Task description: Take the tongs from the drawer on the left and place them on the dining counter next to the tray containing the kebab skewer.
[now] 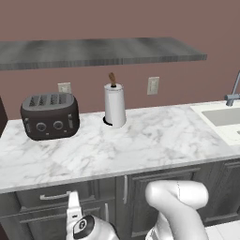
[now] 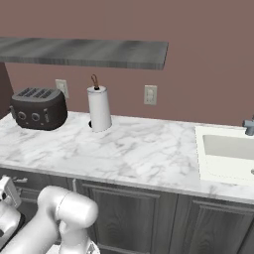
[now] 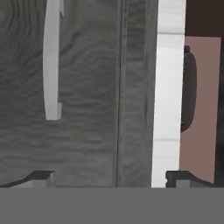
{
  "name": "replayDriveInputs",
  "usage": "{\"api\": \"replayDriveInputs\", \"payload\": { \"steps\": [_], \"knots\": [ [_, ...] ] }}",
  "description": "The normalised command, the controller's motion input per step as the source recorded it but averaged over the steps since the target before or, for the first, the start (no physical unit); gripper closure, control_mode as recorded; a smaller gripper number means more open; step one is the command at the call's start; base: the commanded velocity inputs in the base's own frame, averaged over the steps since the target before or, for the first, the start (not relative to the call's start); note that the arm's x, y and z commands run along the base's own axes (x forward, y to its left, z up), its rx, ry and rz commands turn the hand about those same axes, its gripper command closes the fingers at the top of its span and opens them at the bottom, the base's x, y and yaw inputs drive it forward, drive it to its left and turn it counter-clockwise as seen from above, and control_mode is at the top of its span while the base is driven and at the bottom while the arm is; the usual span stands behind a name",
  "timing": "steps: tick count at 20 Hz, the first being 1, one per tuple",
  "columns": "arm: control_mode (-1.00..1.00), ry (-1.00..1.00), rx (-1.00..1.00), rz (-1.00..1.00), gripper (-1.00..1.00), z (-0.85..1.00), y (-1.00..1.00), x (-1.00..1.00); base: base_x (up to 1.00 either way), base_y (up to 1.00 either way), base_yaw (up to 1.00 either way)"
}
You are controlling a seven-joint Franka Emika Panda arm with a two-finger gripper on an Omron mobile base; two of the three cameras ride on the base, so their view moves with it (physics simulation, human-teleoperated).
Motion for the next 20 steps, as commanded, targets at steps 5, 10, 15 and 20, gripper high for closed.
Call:
{"api": "replayDriveInputs", "payload": {
  "steps": [5, 10, 15, 20],
  "knots": [
    [-1.0, 0.0, 0.0, 0.0, -1.0, -0.21, 0.22, 0.18, 0.0, 0.0, 0.0],
    [-1.0, 0.0, 0.0, 0.0, -1.0, -0.16, 0.25, 0.24, 0.0, 0.0, 0.0],
    [-1.0, 0.0, 0.0, 0.0, -1.0, -0.28, 0.29, 0.29, 0.0, 0.0, 0.0],
    [-1.0, 0.0, 0.0, 0.0, -1.0, -0.35, 0.33, 0.29, 0.0, 0.0, 0.0]
  ]
}}
